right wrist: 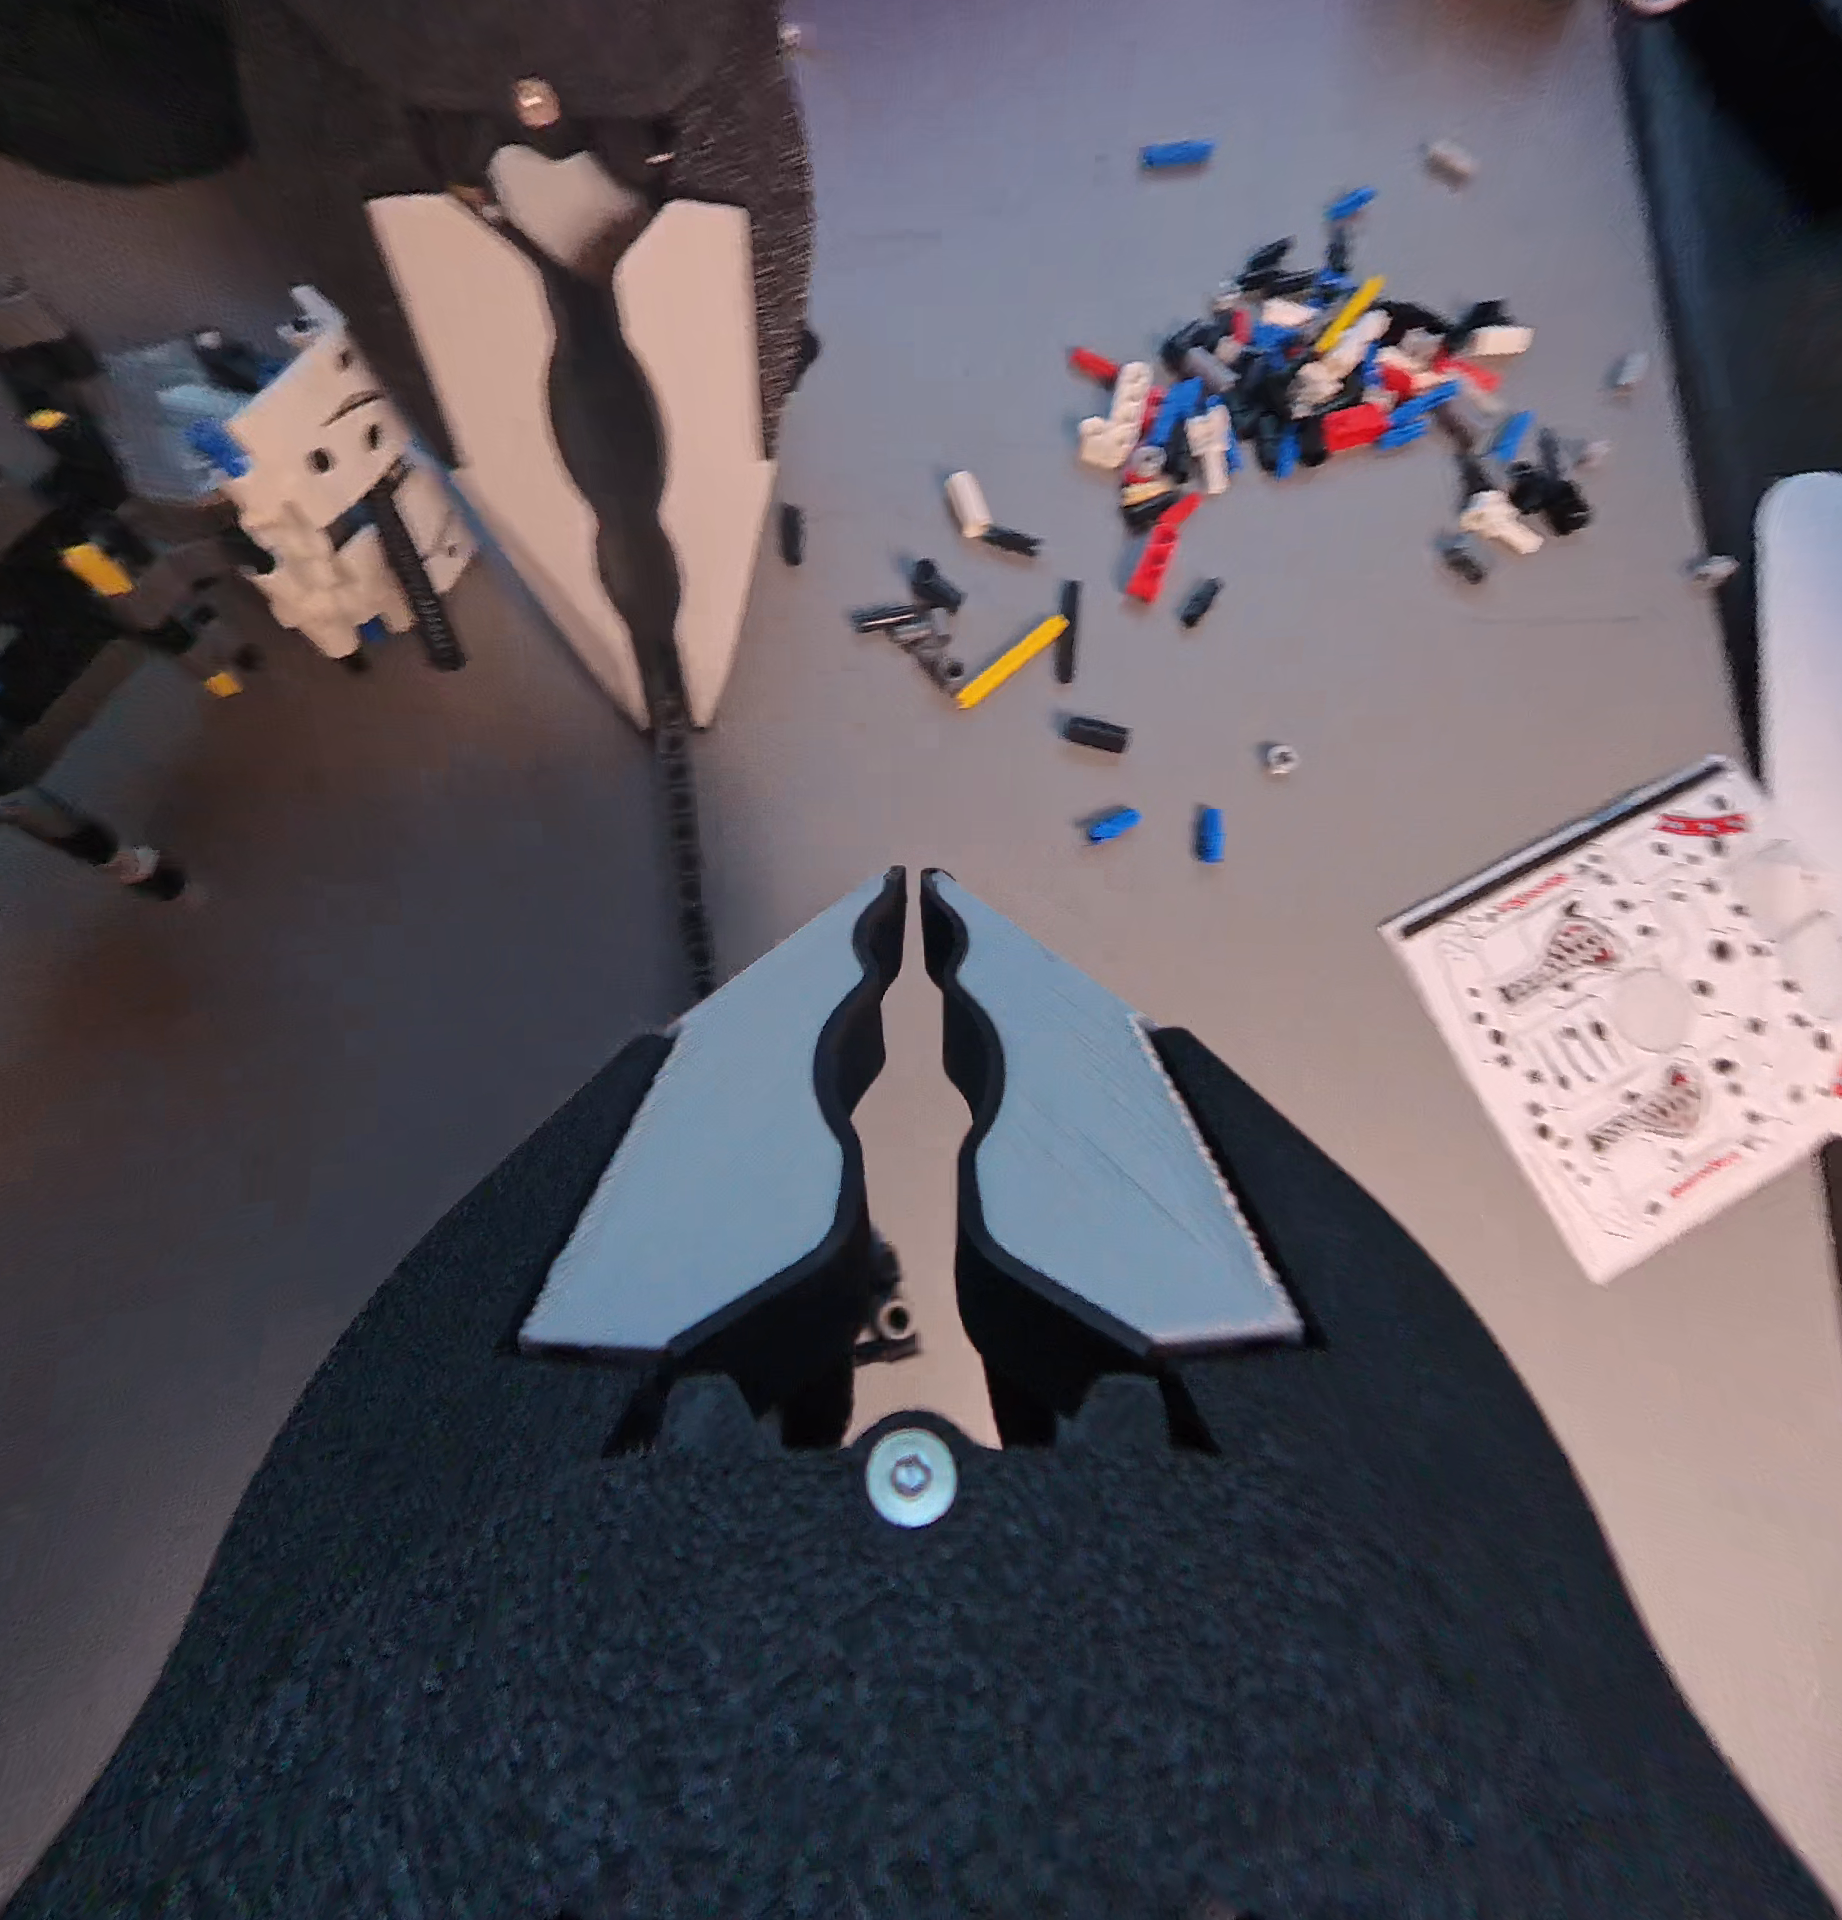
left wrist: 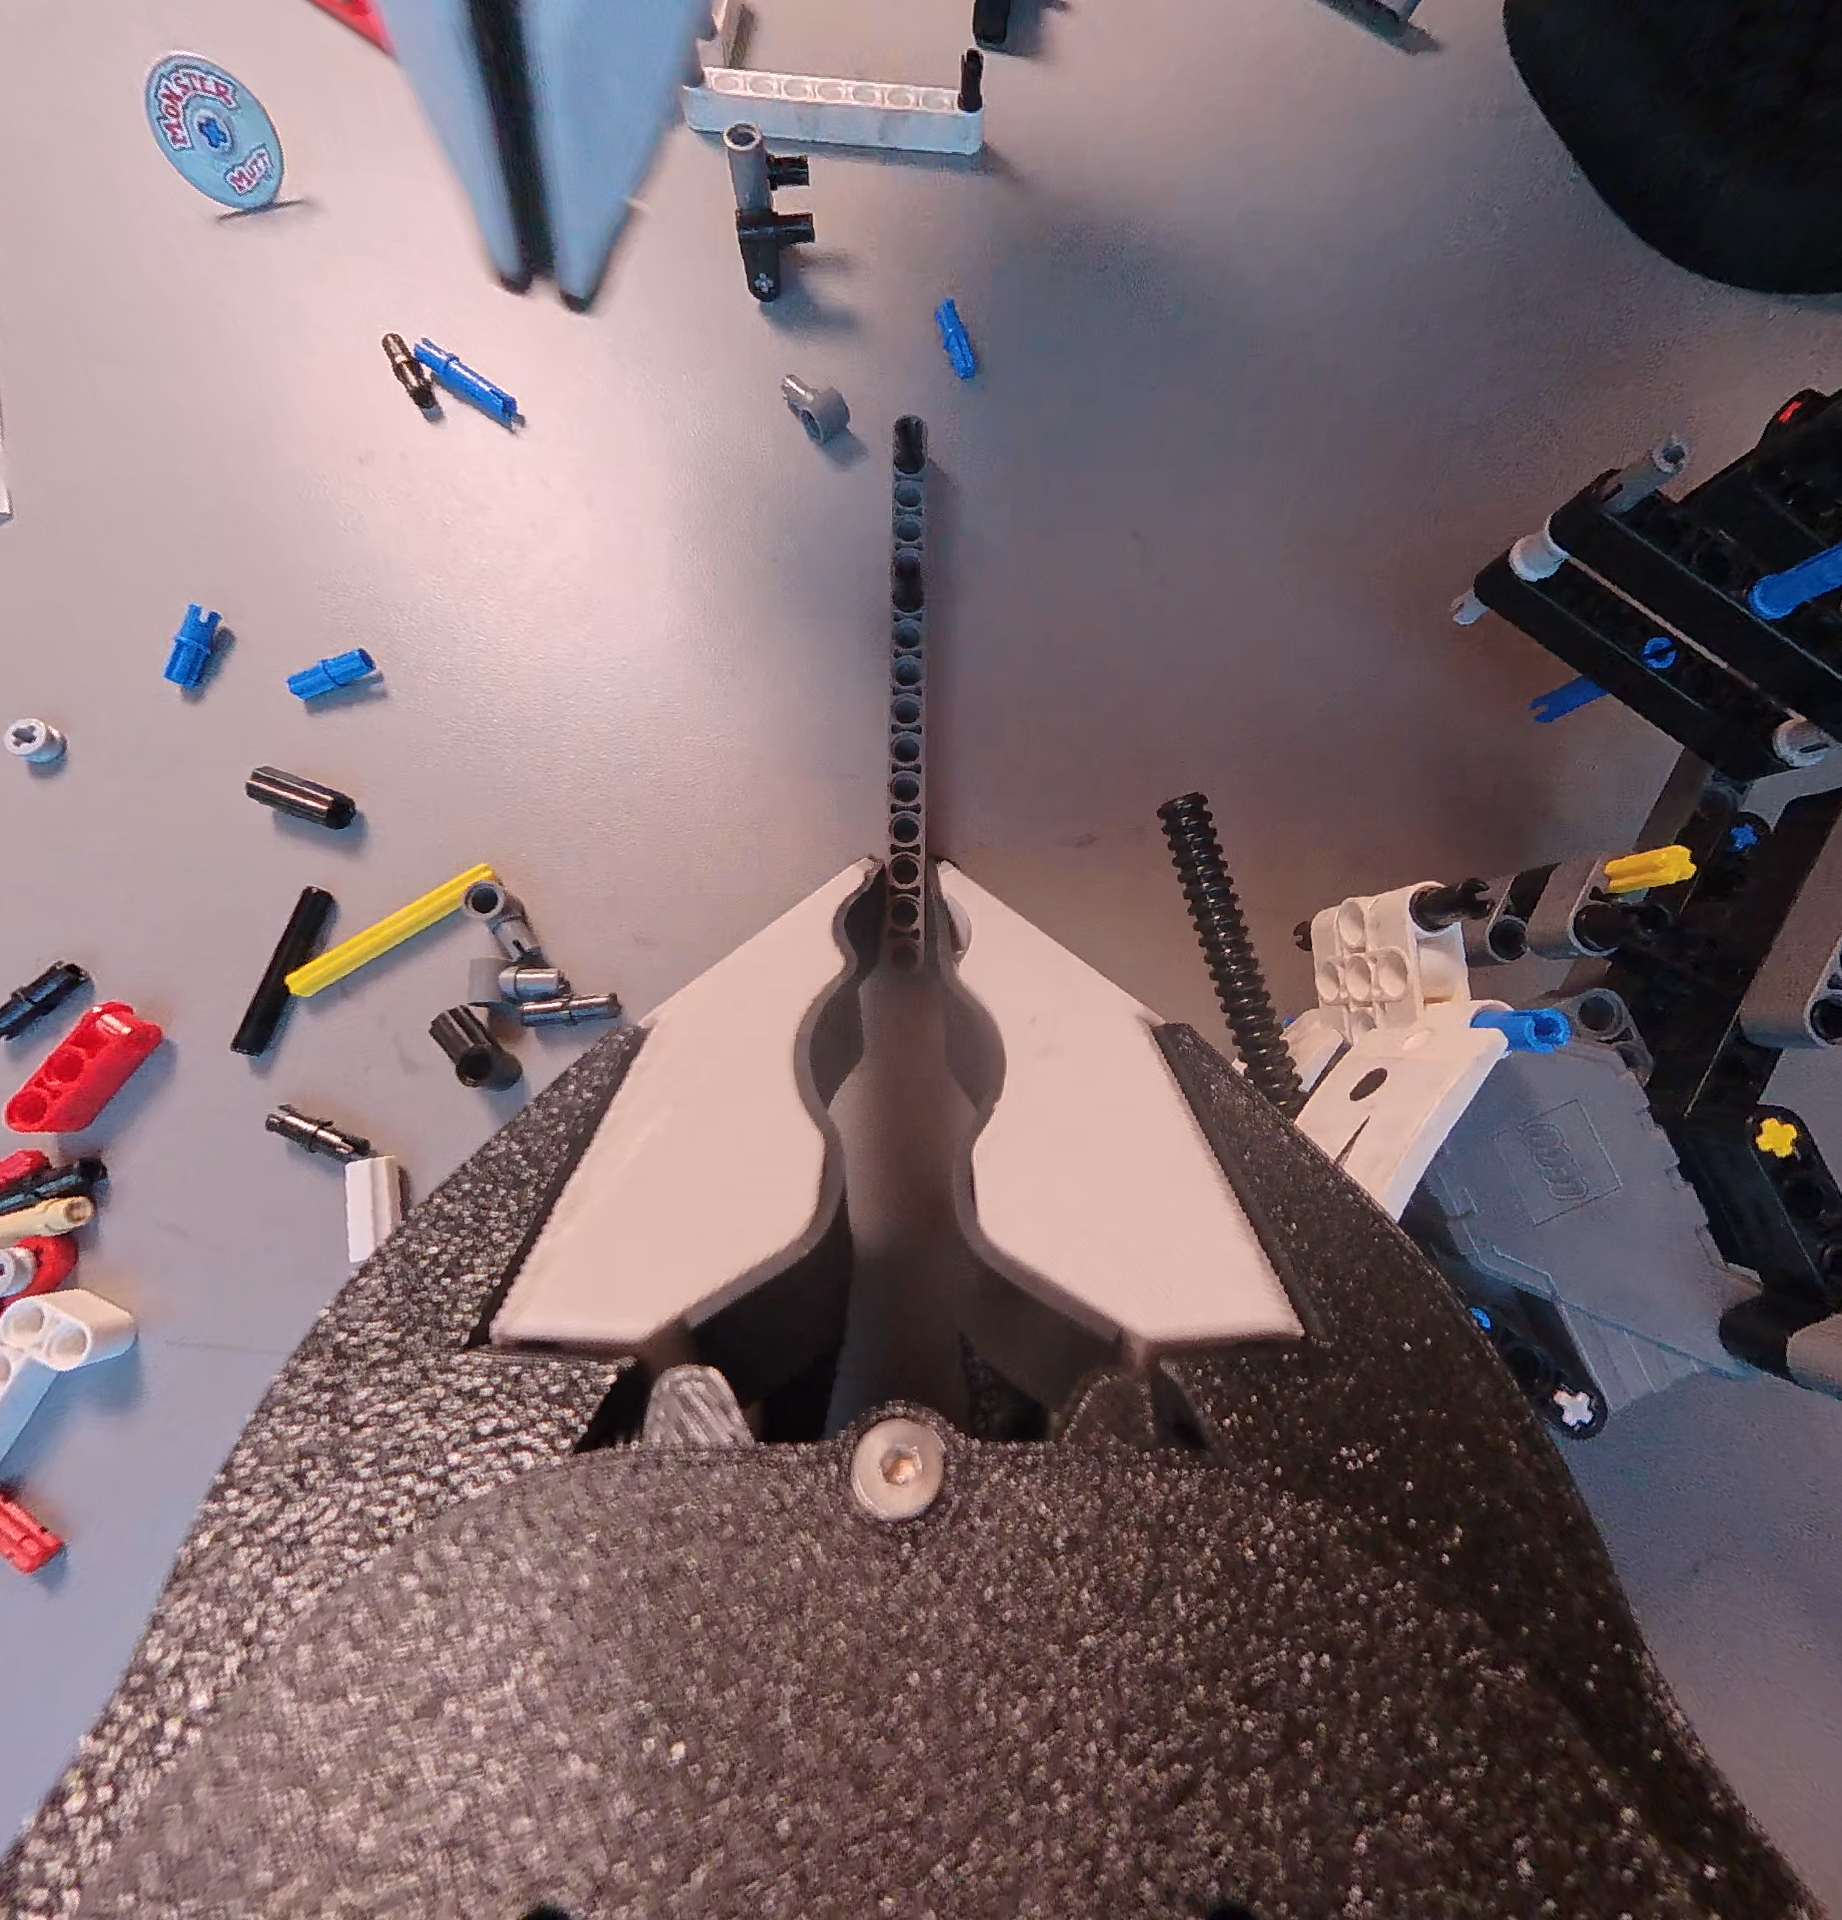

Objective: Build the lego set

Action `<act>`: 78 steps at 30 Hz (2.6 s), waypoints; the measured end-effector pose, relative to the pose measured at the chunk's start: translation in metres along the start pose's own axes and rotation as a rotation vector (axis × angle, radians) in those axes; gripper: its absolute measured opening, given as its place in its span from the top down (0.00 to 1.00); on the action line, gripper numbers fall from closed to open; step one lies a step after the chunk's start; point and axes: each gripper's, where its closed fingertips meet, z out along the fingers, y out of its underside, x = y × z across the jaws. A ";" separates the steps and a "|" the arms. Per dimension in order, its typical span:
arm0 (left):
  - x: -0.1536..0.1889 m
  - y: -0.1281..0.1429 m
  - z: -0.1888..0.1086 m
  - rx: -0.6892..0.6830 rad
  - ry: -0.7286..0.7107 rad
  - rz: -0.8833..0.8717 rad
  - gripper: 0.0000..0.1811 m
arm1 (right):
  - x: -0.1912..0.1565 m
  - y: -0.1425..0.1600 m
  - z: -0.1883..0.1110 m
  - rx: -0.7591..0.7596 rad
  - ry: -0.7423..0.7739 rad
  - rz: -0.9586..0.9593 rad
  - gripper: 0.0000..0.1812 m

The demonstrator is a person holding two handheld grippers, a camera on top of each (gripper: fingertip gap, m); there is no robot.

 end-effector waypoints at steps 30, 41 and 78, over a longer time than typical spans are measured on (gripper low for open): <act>-0.001 -0.032 0.033 -0.036 0.068 0.071 0.96 | -0.055 0.026 0.034 -0.129 -0.141 -0.030 0.97; 0.000 -0.031 0.033 -0.084 0.079 0.066 0.96 | -0.044 -0.018 0.006 0.151 -0.162 0.048 0.99; 0.000 -0.032 0.034 -0.048 0.081 0.025 0.96 | -0.052 0.032 0.018 -0.144 -0.077 0.051 0.98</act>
